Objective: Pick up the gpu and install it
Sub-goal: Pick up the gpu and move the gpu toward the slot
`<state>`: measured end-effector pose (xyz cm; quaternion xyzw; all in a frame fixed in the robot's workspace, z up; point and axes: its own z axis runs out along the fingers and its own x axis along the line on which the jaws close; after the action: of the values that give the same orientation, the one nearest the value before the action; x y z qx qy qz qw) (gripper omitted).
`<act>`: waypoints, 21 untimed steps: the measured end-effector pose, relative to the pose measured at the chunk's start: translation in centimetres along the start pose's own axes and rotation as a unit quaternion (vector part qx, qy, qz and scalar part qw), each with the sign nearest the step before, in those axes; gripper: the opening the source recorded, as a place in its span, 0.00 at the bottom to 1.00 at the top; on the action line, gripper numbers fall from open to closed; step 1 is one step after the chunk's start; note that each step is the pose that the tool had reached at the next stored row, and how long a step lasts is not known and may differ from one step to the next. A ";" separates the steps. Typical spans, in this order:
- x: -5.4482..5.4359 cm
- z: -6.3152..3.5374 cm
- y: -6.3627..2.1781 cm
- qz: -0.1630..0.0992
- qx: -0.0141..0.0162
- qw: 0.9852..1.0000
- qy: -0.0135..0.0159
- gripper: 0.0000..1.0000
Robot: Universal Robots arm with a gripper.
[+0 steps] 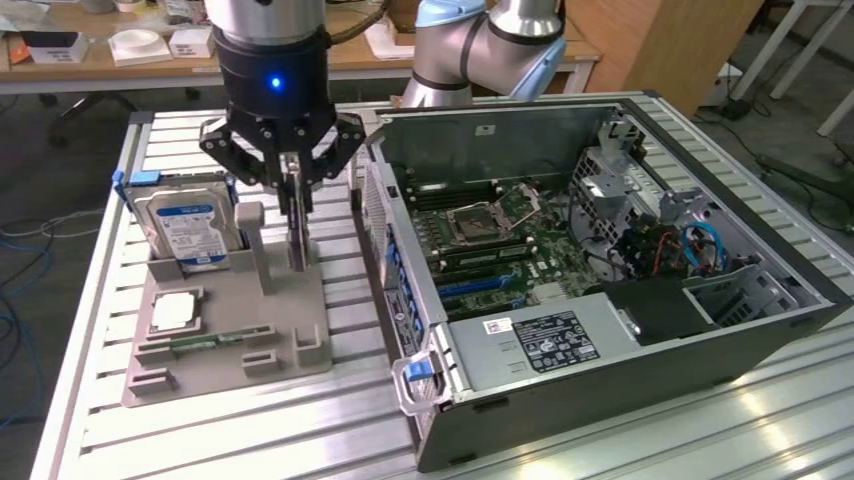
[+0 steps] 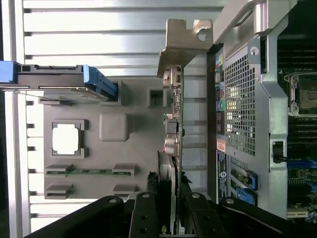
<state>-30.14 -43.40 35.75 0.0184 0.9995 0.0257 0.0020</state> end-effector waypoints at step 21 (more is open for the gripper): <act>-0.3 -4.41 0.24 0.000 0.029 1.000 -0.001 0.27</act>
<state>-29.82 -43.39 40.17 0.0188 0.9998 -0.0034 0.0026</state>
